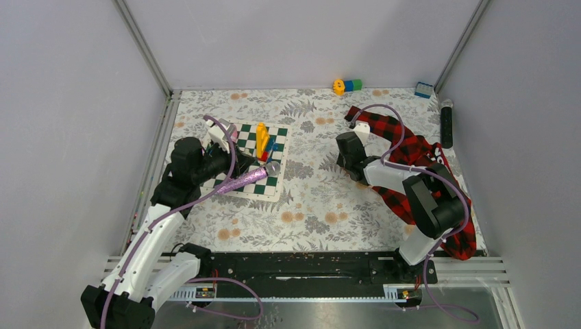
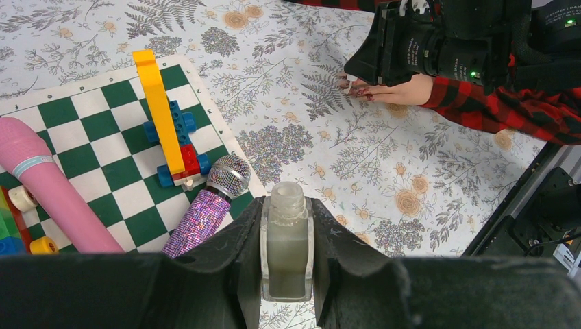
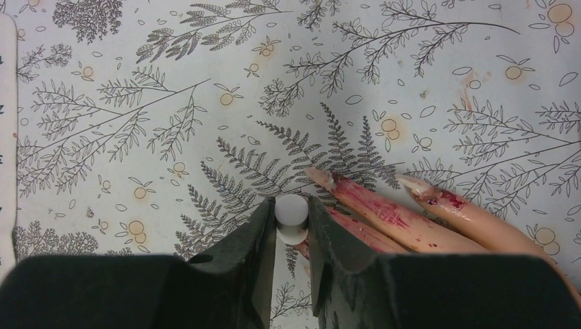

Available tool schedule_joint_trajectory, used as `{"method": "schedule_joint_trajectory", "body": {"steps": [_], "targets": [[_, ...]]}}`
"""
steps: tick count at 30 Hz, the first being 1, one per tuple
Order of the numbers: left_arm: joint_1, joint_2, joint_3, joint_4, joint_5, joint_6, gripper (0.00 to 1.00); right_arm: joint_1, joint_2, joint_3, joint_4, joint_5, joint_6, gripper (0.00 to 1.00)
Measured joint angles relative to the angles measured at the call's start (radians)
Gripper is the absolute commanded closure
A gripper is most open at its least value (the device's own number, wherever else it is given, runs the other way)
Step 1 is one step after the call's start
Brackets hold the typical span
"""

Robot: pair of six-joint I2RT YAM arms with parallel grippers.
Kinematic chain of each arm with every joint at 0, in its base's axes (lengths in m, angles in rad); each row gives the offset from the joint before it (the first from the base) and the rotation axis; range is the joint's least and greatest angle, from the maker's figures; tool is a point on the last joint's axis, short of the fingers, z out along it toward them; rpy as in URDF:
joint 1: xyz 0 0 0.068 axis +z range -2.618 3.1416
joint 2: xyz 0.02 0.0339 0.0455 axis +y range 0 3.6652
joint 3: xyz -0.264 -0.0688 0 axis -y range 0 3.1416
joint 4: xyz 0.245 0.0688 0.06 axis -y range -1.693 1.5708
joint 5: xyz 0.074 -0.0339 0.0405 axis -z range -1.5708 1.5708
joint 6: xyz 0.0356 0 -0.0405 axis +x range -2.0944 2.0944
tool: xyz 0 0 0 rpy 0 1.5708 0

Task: Paint the nails
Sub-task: Paint the nail polish on the nail.

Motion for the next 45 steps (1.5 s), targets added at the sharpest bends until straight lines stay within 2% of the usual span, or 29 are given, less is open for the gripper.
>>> {"method": "schedule_joint_trajectory", "body": {"steps": [45], "targets": [[0.000,-0.021,0.000,0.008,0.013,-0.008,1.00,0.000,-0.028,-0.016,-0.002,-0.022,-0.035,1.00]]}}
